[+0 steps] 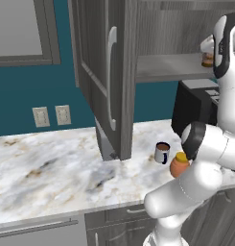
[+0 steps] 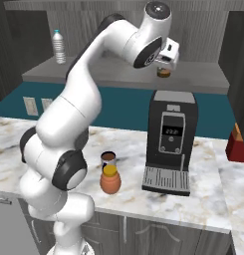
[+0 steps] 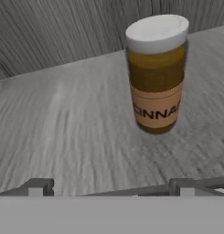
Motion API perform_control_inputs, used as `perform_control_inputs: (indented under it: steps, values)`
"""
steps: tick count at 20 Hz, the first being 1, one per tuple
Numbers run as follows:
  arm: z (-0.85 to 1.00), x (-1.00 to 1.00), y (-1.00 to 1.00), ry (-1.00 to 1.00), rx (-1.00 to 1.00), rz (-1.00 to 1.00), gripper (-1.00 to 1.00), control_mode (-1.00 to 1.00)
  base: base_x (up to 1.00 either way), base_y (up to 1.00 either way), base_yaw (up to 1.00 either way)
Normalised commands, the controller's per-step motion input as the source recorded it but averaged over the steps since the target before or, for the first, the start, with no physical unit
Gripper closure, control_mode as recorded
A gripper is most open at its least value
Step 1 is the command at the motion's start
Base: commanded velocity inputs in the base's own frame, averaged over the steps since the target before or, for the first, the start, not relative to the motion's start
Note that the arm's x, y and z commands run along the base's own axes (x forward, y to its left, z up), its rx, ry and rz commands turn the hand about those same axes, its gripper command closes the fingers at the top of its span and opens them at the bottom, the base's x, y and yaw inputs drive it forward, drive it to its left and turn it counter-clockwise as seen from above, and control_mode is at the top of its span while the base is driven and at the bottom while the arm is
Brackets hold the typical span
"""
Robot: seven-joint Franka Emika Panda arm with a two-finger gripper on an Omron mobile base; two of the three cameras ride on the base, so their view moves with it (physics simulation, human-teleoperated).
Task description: Pick the cinnamon and honey bottle from the cabinet and place them next to the mug.
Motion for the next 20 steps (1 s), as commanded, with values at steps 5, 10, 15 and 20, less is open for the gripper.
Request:
perform_control_inputs:
  steps: [5, 10, 15, 20]
  values:
    - [-0.11, 0.00, 0.00, -0.14, -0.02, 0.00, -1.00, -1.00, 0.00, 0.00, 0.00]
    - [0.01, 0.09, 0.00, 0.03, -0.05, -0.02, -1.00, -1.00, 0.00, 0.00, 0.00]
    - [0.00, 0.26, -0.03, 0.02, -0.05, -0.06, -1.00, -1.00, 0.00, 0.00, 0.00]
    - [0.00, 0.30, -0.19, 0.00, -0.01, -0.07, -1.00, -1.00, 0.00, 0.00, 0.00]
